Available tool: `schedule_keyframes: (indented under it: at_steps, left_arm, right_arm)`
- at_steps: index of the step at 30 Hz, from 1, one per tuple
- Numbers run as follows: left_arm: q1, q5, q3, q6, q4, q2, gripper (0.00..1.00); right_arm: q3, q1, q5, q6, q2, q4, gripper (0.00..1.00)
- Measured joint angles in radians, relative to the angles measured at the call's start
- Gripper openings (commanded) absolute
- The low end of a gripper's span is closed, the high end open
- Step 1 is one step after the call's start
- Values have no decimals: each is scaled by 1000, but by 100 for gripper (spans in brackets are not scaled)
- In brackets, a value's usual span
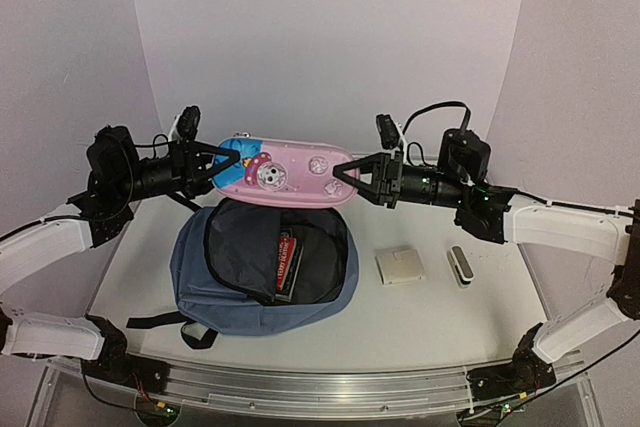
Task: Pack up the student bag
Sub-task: Pick up the stationery from the center of the board.
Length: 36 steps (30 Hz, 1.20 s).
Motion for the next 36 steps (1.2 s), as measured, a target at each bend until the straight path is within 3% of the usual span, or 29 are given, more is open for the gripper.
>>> schedule_keyframes:
  at_steps: [3,5,14,18,24,34,36]
  left_arm:
    - [-1,-58,50,54,-136,6,76]
    - [3,-106,78,104,-249,24,87]
    - [145,-242,103,268,-710,126,96]
    - [177,-320,101,316,-837,127,99]
    - [192,-375,64,348,-901,127,97]
    - [203,-284,11,325,-817,172,62]
    - [203,-258,11,321,-785,194,51]
  right_arm:
    - [-6,1,29,-1,0,0,5]
    - [-11,0,59,-5,-1,-4,3]
    - [-74,-116,150,-20,-36,-121,1]
    - [-85,-153,193,-44,-80,-191,1]
    - [-85,-157,215,-79,-132,-257,0]
    - [-85,-157,215,-88,-135,-326,0]
    - [-86,-157,215,-88,-135,-332,0]
